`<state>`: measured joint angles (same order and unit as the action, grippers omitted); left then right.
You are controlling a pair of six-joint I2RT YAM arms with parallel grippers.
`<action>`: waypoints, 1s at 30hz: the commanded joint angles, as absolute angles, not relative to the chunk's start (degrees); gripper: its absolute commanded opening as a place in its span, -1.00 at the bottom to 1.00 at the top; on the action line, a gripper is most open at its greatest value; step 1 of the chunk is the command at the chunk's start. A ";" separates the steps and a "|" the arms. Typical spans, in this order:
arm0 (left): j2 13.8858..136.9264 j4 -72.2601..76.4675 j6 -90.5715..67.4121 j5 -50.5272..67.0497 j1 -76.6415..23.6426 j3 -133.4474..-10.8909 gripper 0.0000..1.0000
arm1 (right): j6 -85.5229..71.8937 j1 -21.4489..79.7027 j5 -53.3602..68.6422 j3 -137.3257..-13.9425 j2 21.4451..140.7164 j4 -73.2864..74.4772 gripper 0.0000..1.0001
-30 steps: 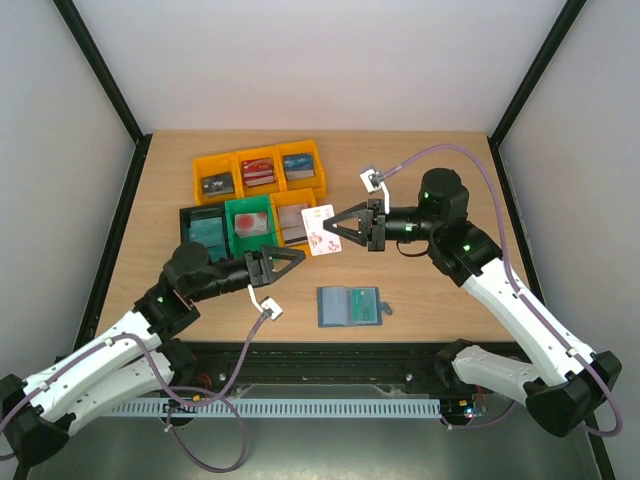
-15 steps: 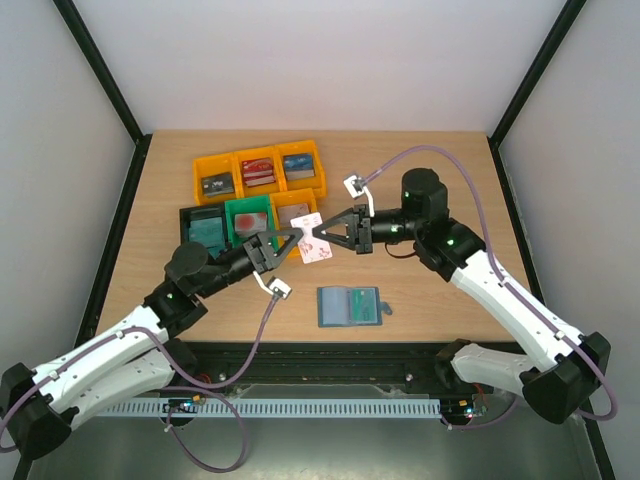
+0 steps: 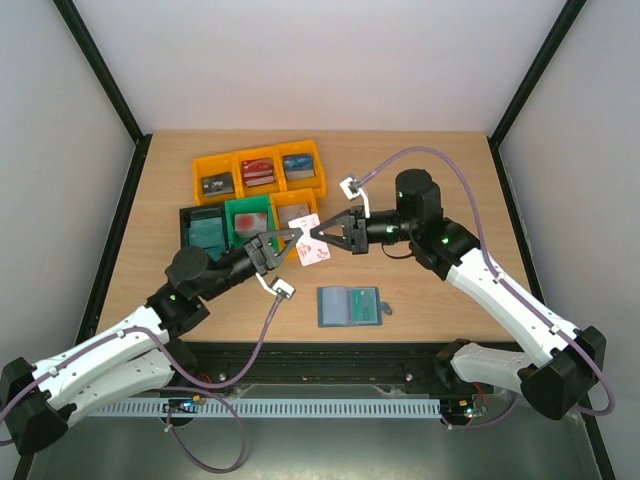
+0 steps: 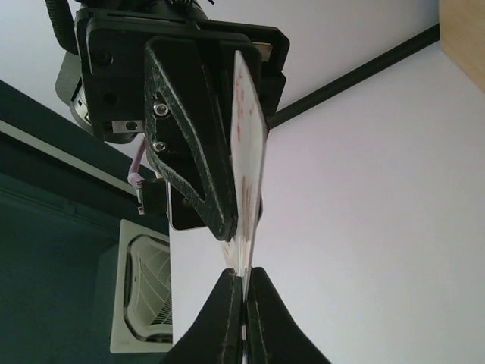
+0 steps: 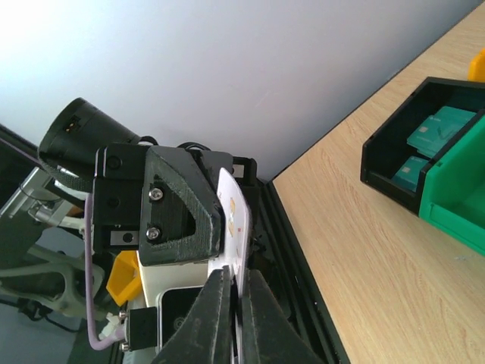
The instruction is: Take the credit cards out of the card holder
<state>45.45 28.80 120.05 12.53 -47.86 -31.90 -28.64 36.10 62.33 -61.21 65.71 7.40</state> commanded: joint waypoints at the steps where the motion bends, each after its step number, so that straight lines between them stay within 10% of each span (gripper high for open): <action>1: 44.52 28.81 135.55 10.02 -49.00 -31.46 -0.96 | -23.05 36.83 56.37 -63.80 65.81 13.67 -0.59; 5: 42.73 19.66 134.08 -0.40 -50.79 -31.85 -0.95 | -19.99 36.46 36.77 -66.17 64.89 21.80 0.91; 6: 42.54 17.57 133.03 -4.47 -51.54 -31.83 -0.96 | -20.08 36.33 30.96 -66.11 64.42 23.13 0.98; 17: 65.87 -25.79 78.65 -46.13 -58.42 -52.69 -0.95 | -20.52 31.03 3.31 -59.08 58.52 28.15 0.97; 30: 108.23 -72.53 33.08 -25.20 -47.12 -102.76 -0.96 | -20.15 23.54 2.39 -55.72 56.14 30.95 0.97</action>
